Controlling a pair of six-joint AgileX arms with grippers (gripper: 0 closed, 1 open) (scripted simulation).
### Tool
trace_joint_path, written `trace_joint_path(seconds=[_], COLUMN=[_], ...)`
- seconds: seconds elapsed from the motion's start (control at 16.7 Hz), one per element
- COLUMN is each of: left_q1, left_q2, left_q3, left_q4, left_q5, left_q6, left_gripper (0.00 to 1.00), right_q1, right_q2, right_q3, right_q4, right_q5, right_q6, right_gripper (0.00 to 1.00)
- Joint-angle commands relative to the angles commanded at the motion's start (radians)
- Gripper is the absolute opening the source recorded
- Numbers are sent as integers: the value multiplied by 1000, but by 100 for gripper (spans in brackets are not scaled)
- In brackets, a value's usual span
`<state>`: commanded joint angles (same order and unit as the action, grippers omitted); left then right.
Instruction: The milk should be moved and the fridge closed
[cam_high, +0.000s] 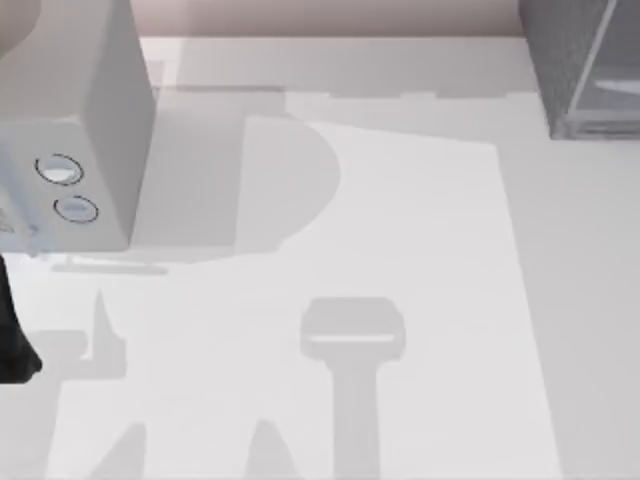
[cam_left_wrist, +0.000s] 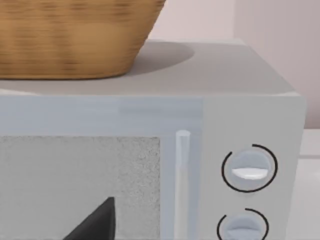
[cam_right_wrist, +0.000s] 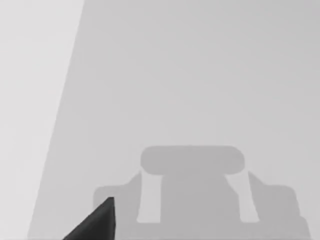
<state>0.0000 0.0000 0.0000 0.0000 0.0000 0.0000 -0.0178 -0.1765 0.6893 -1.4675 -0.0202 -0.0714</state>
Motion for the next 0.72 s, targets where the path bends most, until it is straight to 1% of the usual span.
trace_joint_path(seconds=[0.12, 0.3, 0.48, 0.72], left_q1=[0, 0, 0, 0], left_q2=[0, 0, 0, 0], left_q3=[0, 0, 0, 0], left_q4=[0, 0, 0, 0], left_q5=[0, 0, 0, 0], left_q6=[0, 0, 0, 0], left_gripper=[100, 100, 100, 100], right_q1=[-87, -266, -486, -817], right_q2=[87, 279, 527, 910], right_q3=[38, 114, 206, 334], right_q4=[-2, -8, -17, -30], right_q5=[-39, -127, -241, -421], right_q6=[-90, -287, -538, -916], right_gripper=[100, 100, 100, 100])
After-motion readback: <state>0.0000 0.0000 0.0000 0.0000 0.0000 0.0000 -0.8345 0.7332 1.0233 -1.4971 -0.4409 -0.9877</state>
